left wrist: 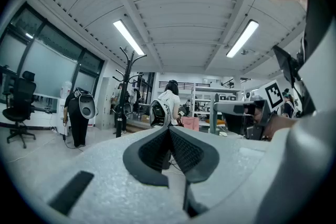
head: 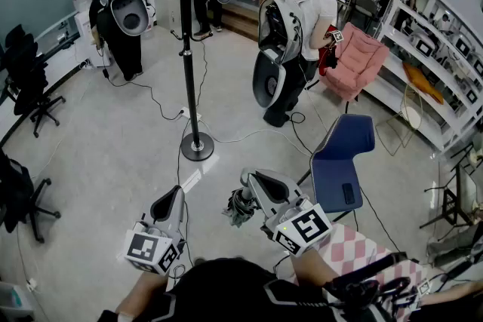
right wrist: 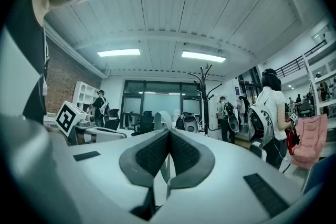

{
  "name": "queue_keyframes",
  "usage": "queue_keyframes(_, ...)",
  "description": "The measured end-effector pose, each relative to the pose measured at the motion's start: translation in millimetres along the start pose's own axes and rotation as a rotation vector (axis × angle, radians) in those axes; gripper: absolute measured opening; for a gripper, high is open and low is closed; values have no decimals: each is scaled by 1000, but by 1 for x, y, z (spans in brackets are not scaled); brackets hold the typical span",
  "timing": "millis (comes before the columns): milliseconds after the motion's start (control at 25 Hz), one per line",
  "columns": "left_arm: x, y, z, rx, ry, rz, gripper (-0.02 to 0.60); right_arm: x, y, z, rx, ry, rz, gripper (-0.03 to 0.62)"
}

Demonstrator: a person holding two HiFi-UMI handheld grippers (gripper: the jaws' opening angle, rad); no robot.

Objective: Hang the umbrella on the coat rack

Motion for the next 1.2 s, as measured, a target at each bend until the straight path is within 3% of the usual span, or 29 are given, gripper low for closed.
queue_keyframes(520, 2, -10, -1, 4, -6, -22, 12, -1, -2, -7, 15, -7, 3, 8)
queue_keyframes(1200, 7, 32, -17, 46, -29, -28, 12, 1, 26, 21, 52, -15, 1, 8)
Point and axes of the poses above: the fingertips, and each gripper's own axes: z forward along the fingers, y to its left, x out of its underside, the point moved 8 cm from there along -z, backward along the fingers, and after that the axes turned 1 degree about x, right-handed, at the moved point
